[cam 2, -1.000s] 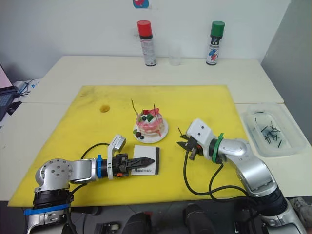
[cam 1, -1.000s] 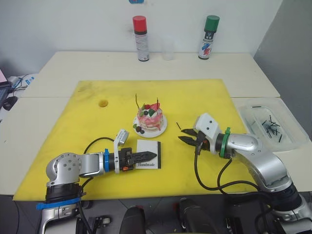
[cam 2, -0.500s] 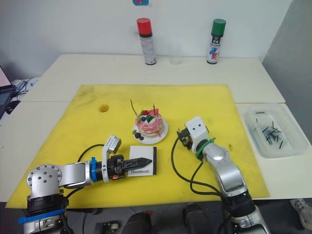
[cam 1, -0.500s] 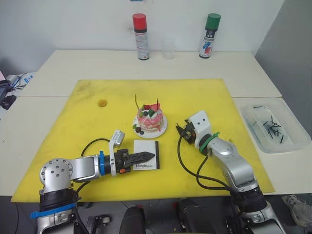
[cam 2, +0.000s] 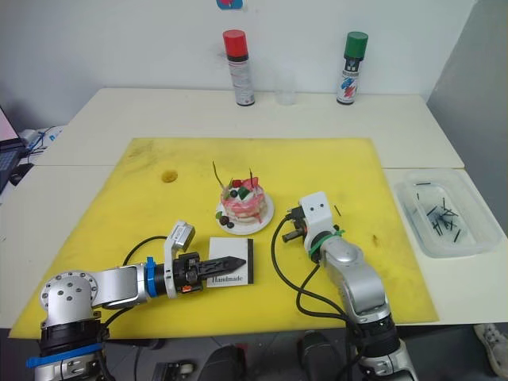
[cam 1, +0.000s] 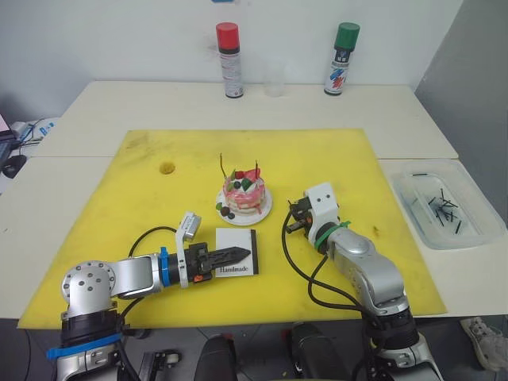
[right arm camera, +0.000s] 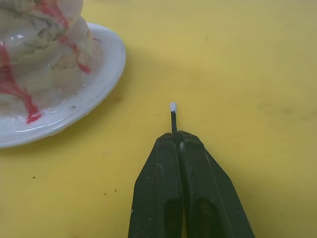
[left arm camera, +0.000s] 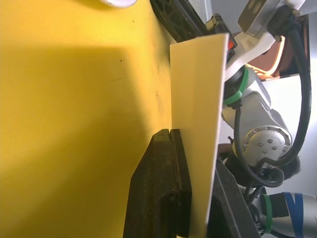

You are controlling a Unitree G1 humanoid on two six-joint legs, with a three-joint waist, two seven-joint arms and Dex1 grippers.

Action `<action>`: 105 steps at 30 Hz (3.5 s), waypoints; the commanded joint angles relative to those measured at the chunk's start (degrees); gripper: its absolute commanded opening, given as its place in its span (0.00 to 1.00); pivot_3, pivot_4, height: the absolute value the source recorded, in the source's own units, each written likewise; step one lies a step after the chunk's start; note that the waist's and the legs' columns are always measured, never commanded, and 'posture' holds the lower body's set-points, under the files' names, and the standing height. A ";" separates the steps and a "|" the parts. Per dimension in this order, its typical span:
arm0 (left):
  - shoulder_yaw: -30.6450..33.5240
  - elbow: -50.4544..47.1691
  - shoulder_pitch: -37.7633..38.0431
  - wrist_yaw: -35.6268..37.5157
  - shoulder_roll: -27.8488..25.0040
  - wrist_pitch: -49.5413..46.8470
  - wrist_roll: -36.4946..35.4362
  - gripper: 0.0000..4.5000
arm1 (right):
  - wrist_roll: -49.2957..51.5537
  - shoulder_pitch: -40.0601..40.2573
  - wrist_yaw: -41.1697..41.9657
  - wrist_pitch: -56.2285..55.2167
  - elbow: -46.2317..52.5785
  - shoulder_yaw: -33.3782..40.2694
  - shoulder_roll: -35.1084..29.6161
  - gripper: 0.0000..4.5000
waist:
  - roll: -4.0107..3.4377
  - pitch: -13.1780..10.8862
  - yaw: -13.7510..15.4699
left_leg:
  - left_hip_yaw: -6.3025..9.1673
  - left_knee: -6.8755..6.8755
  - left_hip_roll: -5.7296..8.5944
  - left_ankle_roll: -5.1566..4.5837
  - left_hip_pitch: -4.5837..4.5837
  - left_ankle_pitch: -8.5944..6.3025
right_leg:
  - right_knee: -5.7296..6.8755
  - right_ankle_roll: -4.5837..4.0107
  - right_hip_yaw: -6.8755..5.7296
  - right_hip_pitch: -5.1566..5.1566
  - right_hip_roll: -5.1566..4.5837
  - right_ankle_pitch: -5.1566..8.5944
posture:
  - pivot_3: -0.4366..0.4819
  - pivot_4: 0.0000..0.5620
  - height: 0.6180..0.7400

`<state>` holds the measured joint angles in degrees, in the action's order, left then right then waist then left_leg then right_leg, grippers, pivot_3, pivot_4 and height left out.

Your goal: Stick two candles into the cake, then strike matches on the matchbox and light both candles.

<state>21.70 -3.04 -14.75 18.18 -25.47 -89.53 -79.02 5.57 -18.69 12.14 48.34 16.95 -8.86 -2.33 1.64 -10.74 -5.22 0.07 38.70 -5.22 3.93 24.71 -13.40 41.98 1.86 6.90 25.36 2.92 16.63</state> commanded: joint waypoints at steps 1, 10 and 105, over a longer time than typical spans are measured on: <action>0.09 -0.72 1.07 -0.23 -1.30 0.85 -0.53 0.00 | 3.70 -0.79 -0.55 4.38 4.95 3.55 1.93 0.01 | 0.00 0.00 0.00 | 0.00 -0.01 0.00 0.00 0.00 0.00 | 0.00 -0.01 -0.01 0.01 0.00 0.01 | 0.48 0.27 0.54; -1.41 0.10 0.90 -0.01 -2.45 1.97 -0.86 0.00 | 14.95 2.60 14.62 12.55 23.36 4.13 -16.18 0.01 | 0.00 0.00 0.13 | 0.02 -0.02 0.00 0.02 0.07 -0.02 | -0.07 -0.19 -0.03 0.04 -0.01 0.12 | 0.48 0.27 0.54; -15.12 -4.53 -15.81 34.07 -15.28 17.61 15.22 0.00 | 9.43 -8.89 37.71 -22.24 15.22 -9.24 -30.91 0.01 | 0.22 0.07 1.10 | 1.18 -0.66 0.62 0.08 0.08 0.06 | -0.40 -0.14 -0.38 -0.13 -0.13 0.11 | 0.48 0.27 0.54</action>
<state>6.44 -6.41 -29.44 51.17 -40.34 -72.08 -63.73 15.74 -26.62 49.76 27.66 31.85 -17.94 -33.31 1.85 -10.66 -4.11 1.26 38.05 -4.60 4.01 24.78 -13.34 41.58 1.73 6.51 25.21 2.79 16.74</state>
